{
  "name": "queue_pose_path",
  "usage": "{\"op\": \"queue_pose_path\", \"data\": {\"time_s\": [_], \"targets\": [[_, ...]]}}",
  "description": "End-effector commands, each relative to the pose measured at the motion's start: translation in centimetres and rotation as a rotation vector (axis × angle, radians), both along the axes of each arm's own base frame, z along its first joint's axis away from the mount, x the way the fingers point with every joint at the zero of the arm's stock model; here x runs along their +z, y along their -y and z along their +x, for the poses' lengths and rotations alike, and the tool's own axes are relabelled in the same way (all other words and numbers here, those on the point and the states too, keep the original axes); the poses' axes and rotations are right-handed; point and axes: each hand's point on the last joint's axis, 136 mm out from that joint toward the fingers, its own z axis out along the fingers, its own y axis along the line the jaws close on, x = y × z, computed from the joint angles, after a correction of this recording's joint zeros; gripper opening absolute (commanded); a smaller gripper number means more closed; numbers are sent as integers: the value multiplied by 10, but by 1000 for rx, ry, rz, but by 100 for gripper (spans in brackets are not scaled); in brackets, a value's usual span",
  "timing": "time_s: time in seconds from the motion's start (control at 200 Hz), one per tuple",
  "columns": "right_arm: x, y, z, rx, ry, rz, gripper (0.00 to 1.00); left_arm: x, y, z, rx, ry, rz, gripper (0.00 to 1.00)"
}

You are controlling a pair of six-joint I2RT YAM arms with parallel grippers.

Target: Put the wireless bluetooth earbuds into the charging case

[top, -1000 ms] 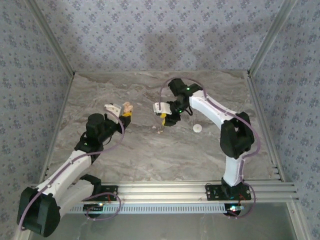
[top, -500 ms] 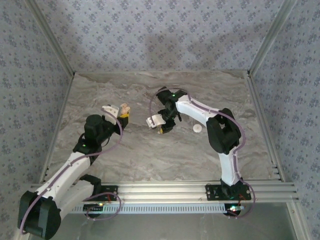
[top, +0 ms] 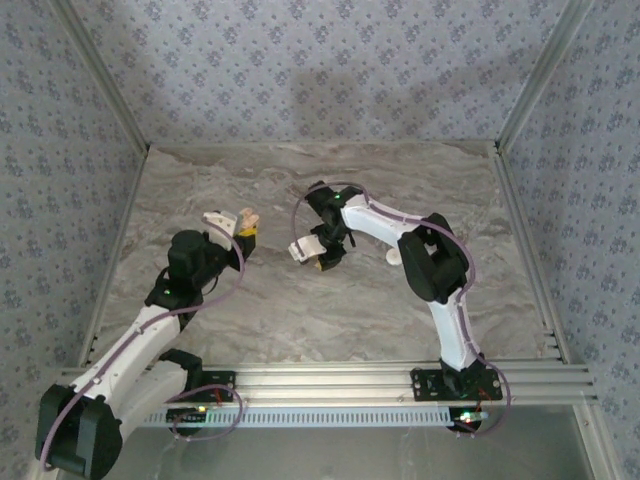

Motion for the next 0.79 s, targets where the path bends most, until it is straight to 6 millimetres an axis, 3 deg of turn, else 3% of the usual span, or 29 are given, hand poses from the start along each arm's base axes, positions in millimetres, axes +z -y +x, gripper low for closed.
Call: {"op": "queue_pose_path", "data": {"time_s": [0.0, 0.789], "targets": [[-8, -2, 2, 0, -3, -24, 39, 9, -4, 1, 19, 29, -8, 18], [-32, -1, 6, -36, -13, -59, 30, 6, -5, -2, 19, 27, -11, 18]]}}
